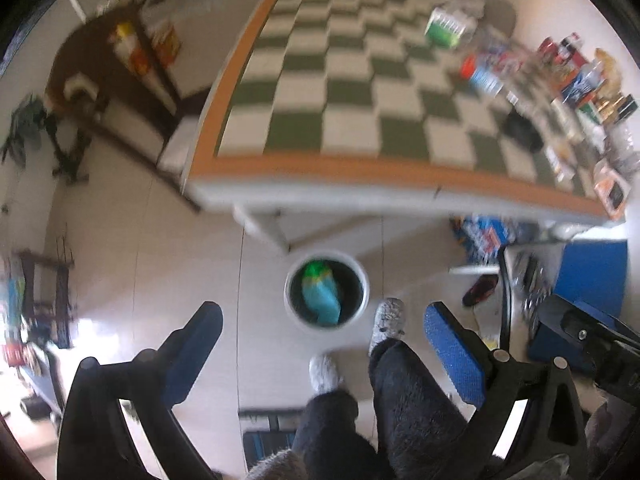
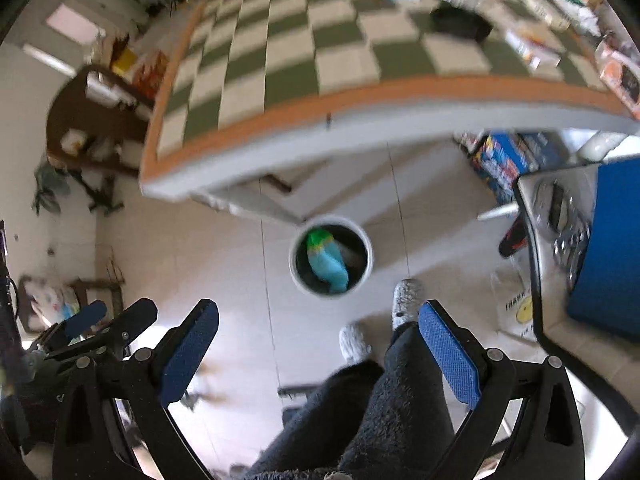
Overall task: Collect trash
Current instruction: 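Move both tools back up toward the table, then grasp the black round lid with the left gripper while the right grasps the striped medicine box, then carry the black lid and medicine box to the trash bin and release both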
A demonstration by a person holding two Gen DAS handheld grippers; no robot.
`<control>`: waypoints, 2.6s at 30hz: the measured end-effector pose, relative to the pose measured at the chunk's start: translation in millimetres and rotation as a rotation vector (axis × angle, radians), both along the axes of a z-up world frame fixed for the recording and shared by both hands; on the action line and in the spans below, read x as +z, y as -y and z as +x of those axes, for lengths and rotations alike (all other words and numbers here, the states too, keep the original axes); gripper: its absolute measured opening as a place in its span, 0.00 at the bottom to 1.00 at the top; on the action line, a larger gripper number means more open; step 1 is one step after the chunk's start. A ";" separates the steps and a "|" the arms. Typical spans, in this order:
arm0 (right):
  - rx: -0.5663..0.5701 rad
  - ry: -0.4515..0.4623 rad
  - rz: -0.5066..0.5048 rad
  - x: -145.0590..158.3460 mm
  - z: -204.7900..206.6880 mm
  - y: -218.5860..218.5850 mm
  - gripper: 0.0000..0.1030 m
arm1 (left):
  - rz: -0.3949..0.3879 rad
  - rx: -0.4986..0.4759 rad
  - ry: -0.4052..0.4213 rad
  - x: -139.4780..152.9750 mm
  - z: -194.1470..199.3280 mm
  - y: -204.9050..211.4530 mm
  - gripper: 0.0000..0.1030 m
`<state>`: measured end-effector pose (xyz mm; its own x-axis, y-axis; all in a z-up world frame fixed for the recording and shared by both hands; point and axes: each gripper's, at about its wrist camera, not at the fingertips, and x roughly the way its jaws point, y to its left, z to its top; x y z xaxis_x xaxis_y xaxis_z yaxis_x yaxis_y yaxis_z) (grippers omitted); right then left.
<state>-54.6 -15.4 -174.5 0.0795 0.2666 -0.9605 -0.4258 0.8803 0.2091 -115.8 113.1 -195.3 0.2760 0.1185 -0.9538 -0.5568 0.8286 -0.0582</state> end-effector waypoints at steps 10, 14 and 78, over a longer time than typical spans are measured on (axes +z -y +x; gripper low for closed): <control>-0.227 0.082 -0.018 45.4 189.8 81.1 0.98 | -0.003 -0.103 -0.015 10.5 202.2 45.4 1.00; -0.261 0.051 -0.115 13.8 287.4 113.4 0.98 | -0.097 -0.134 -0.101 -23.9 286.4 69.4 0.99; -0.015 0.115 -0.300 -98.9 275.4 -22.7 0.76 | -0.098 0.078 -0.113 -69.5 246.4 -25.7 0.01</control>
